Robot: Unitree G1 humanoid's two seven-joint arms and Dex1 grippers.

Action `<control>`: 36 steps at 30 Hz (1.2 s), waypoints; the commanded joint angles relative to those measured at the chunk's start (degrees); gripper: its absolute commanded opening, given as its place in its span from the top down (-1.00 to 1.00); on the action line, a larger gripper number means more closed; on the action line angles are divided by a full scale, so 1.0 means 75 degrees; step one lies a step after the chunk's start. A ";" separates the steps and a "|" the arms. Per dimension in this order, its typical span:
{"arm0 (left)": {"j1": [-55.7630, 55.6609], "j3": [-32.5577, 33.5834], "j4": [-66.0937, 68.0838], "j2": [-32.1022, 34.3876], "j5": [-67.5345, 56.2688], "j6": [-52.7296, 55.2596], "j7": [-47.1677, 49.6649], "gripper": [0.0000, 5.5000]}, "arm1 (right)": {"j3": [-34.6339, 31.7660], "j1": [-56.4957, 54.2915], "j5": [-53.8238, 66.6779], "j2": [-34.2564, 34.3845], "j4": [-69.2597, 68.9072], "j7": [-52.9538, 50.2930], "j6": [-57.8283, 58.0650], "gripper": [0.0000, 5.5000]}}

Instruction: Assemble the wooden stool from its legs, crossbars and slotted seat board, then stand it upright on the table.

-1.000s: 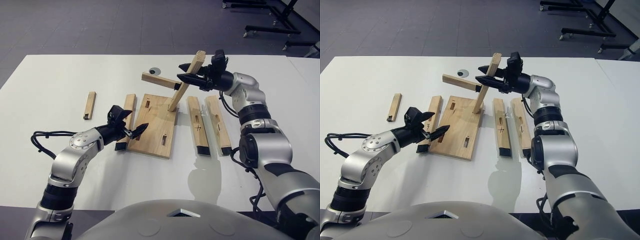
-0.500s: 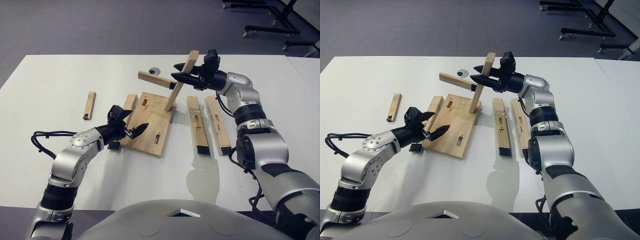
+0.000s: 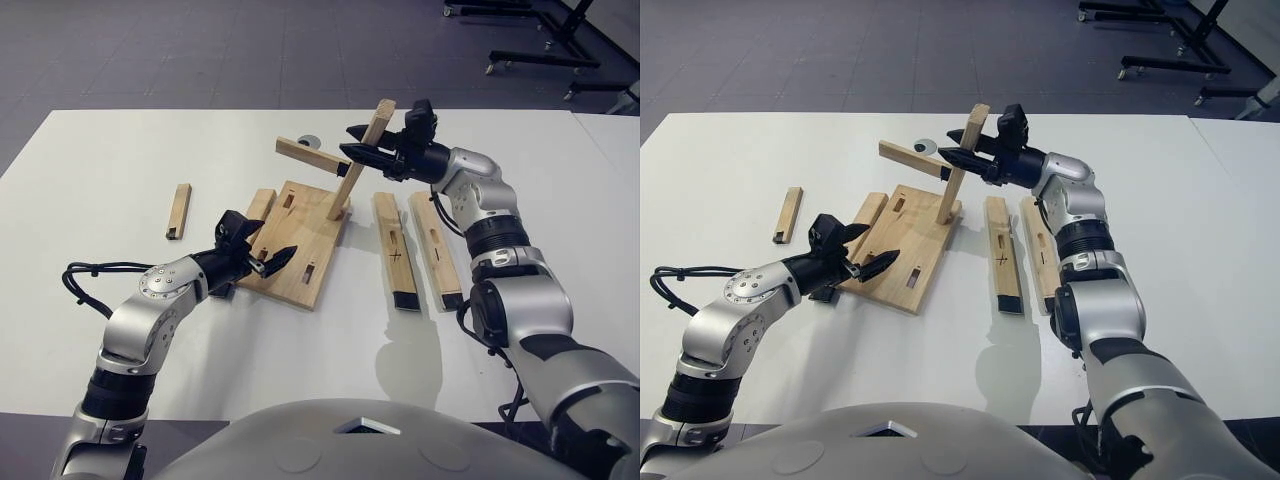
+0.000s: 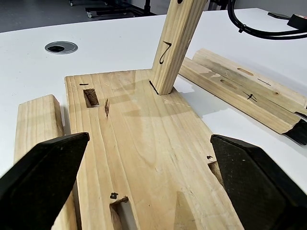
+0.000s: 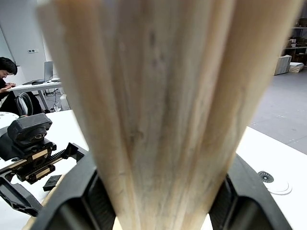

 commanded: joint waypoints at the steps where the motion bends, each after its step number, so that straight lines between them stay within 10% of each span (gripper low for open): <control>1: -0.0109 -0.0034 0.0054 0.0017 0.0097 -0.0008 0.0002 -0.69 | 0.0674 0.1052 -0.0971 0.0052 0.0662 -0.0429 0.0662 0.11; 19: -0.0156 0.0015 0.0085 -0.0002 0.0094 -0.0029 0.0026 -0.69 | -0.0066 0.0640 -0.0851 -0.0632 -0.0040 0.0189 0.1638 -0.96; 36: -0.0213 0.0129 0.0047 0.0036 0.0044 0.0033 -0.0001 -0.69 | -0.0435 0.1197 -0.0277 -0.0844 -0.1473 0.0203 0.2415 -0.96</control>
